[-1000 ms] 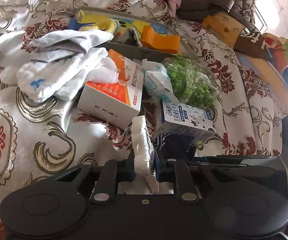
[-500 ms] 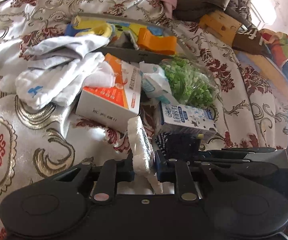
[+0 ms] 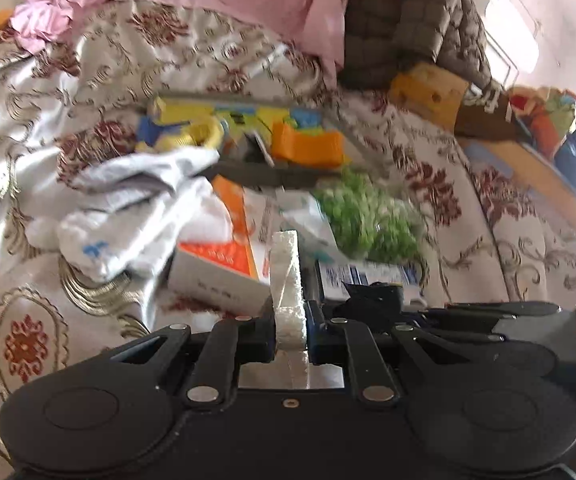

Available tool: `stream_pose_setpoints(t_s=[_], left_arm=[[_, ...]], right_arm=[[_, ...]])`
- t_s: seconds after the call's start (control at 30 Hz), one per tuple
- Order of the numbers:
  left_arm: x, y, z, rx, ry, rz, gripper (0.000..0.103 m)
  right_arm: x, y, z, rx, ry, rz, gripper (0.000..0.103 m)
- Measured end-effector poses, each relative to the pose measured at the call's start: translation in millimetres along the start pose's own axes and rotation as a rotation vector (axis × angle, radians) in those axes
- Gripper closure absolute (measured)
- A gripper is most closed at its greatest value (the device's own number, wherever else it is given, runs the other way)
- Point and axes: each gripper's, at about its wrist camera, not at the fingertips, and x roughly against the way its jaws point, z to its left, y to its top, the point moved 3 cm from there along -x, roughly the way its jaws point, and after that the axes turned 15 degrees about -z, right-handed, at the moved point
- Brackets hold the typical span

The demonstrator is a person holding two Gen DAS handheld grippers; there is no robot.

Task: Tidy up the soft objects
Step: 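Lift the white strip with the left gripper while the right gripper lifts the black sock, then carry both held items over the cartoon tray, lower them and open both grippers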

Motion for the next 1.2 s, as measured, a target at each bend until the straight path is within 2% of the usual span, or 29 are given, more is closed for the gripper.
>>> stream_pose_setpoints(t_s=[0.23,0.67,0.83,0.93,1.03,1.2], left_arm=[[16,17,-7,-0.024,-0.005,-0.112,0.088],[21,28,-2,0.037,-0.022,-0.158,0.088],[20,52,5,0.099,-0.011,-0.184,0.088],[11,78,12,0.127,-0.001,-0.222,0.088],[-9,107,18,0.095,0.016,-0.253,0.088],[-61,143,31,0.079,0.037,-0.256,0.088]], right_arm=[[18,17,7,0.028,0.027,-0.144,0.097],[30,32,8,0.001,0.058,-0.206,0.097],[28,58,6,0.06,0.097,-0.249,0.097],[12,81,0,0.102,0.122,-0.284,0.097],[-16,103,-5,0.115,0.133,-0.322,0.097],[-75,125,-28,0.031,0.102,-0.298,0.097]])
